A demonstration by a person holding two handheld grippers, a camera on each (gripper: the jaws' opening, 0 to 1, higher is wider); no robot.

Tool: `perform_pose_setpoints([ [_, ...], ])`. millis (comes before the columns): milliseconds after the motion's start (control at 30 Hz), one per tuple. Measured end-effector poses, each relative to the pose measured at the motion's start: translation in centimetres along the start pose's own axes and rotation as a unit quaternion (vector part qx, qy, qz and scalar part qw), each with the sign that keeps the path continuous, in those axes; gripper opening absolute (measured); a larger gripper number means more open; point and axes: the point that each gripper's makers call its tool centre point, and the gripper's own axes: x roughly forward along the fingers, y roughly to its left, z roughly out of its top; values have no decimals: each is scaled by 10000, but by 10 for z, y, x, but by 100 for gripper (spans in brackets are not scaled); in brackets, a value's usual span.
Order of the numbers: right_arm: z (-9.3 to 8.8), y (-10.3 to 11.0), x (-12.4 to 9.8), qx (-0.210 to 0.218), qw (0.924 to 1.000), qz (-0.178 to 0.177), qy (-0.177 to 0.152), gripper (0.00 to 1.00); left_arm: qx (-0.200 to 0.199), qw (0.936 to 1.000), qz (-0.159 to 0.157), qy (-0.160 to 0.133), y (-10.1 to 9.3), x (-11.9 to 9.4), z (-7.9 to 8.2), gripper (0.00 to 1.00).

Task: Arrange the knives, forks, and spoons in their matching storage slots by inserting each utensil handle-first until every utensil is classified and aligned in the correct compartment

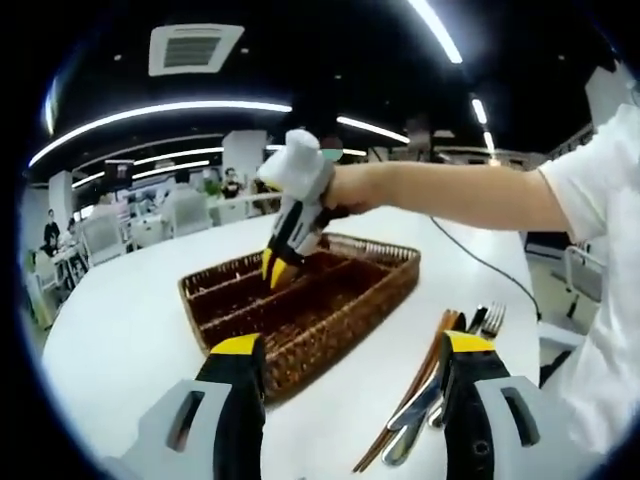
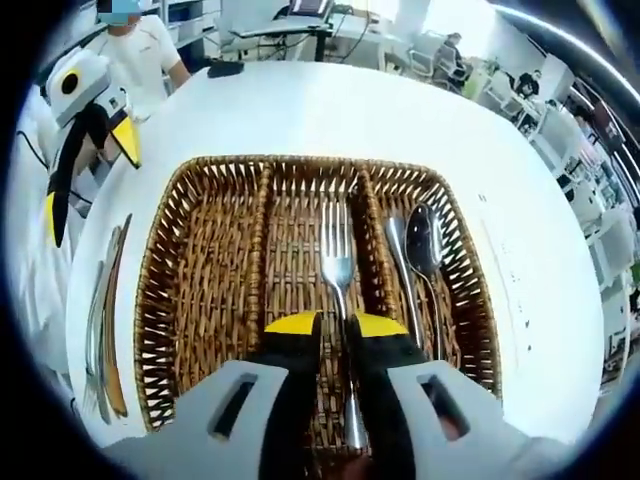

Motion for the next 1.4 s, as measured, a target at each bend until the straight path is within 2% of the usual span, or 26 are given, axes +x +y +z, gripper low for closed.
perform_pose_setpoints([
  [200, -1, 2, -9, 287, 9992, 0, -270, 14, 66, 10000, 28, 9, 2, -2, 5, 70],
  [300, 1, 6, -16, 500, 9972, 49, -558, 15, 110, 9999, 40, 29, 3, -2, 6, 70],
  [433, 0, 10, -21, 583, 9960, 38, -679, 16, 146, 9999, 49, 49, 4, -2, 7, 70],
  [567, 3, 13, -30, 793, 9917, -45, -1009, 18, 198, 9998, 37, 48, 2, -2, 10, 70],
  [700, 3, 16, -36, 896, 9886, -80, -1204, 19, 225, 9997, 27, 62, 2, -1, 11, 70],
  [867, 6, 20, -46, 1095, 9807, -165, -1608, 22, 281, 9996, -7, 83, -1, 3, 13, 70],
  [1000, 6, 23, -51, 1160, 9773, -211, -1758, 23, 323, 9994, 36, 79, 0, 4, 14, 71],
  [1033, 6, 22, -57, 1165, 9743, -329, -1901, 24, 314, 9995, 20, 80, 0, 5, 14, 71],
  [1133, 8, 25, -65, 1256, 9682, -374, -2131, 24, 354, 9993, -1, 105, -2, 7, 14, 71],
  [1233, 7, 27, -71, 1320, 9640, -503, -2254, 29, 388, 9992, -28, 116, -5, 9, 15, 71],
  [1300, 8, 28, -77, 1273, 9610, -638, -2372, 29, 406, 9991, -32, 116, -6, 10, 16, 71],
  [1400, 12, 30, -88, 1326, 9542, -661, -2601, 29, 422, 9990, -39, 111, -8, 11, 17, 71],
])
